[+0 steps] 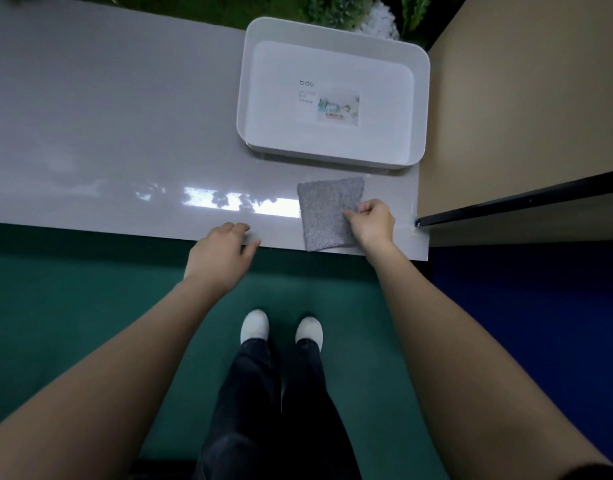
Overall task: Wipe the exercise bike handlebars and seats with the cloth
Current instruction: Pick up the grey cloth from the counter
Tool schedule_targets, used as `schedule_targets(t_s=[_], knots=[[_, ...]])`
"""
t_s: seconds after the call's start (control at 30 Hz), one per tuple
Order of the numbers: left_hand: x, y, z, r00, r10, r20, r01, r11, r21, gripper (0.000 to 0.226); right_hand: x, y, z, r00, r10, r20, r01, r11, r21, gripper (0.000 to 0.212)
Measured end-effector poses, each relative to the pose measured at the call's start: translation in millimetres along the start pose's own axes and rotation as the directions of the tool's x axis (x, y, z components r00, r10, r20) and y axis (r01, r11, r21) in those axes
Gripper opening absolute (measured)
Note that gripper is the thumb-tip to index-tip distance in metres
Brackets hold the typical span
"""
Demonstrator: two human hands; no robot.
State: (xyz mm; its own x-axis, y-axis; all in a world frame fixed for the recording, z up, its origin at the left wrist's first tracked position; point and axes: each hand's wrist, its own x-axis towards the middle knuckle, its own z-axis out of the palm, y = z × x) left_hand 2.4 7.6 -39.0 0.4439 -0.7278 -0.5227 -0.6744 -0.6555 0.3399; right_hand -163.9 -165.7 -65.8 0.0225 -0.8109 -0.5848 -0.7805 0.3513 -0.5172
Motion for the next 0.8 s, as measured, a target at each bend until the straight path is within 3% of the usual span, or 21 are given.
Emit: schedule_targets(t_s=[0.13, 0.3, 0.53, 0.6, 0.67, 0.73, 0.8], knots=[[-7, 4, -13, 0.999, -0.031, -0.008, 0.030, 0.997, -0.072, 0.042, -23, -20, -10, 0.997, -0.070, 0.029, 0.067, 0.994, 0.088, 0.014], [-19, 18, -42, 0.999, -0.030, -0.041, 0.021, 0.982, -0.189, 0.041, -59, -58, -26, 0.989, -0.142, 0.043, 0.131, 0.971, 0.202, 0.020], [-43, 57, -110, 0.992, -0.067, -0.107, 0.007, 0.875, -0.484, 0.038, -142, -129, -79, 0.944, -0.322, 0.077, 0.235, 0.814, 0.531, 0.021], [-53, 70, -133, 0.995, -0.061, -0.083, -0.016, 0.705, -0.709, 0.033, -170, -147, -98, 0.926, -0.356, 0.125, 0.205, 0.753, 0.625, 0.017], [-67, 88, -160, 0.999, -0.028, -0.031, -0.016, 0.421, -0.907, 0.035, -195, -162, -118, 0.910, -0.383, 0.162, 0.161, 0.684, 0.712, 0.029], [-82, 104, -184, 0.999, 0.034, -0.009, -0.014, 0.156, -0.988, 0.038, -219, -171, -138, 0.880, -0.430, 0.202, 0.105, 0.591, 0.800, 0.037], [-97, 115, -202, 0.995, 0.091, -0.045, -0.042, -0.024, -0.999, 0.041, -239, -174, -154, 0.848, -0.474, 0.235, 0.049, 0.513, 0.857, 0.037]])
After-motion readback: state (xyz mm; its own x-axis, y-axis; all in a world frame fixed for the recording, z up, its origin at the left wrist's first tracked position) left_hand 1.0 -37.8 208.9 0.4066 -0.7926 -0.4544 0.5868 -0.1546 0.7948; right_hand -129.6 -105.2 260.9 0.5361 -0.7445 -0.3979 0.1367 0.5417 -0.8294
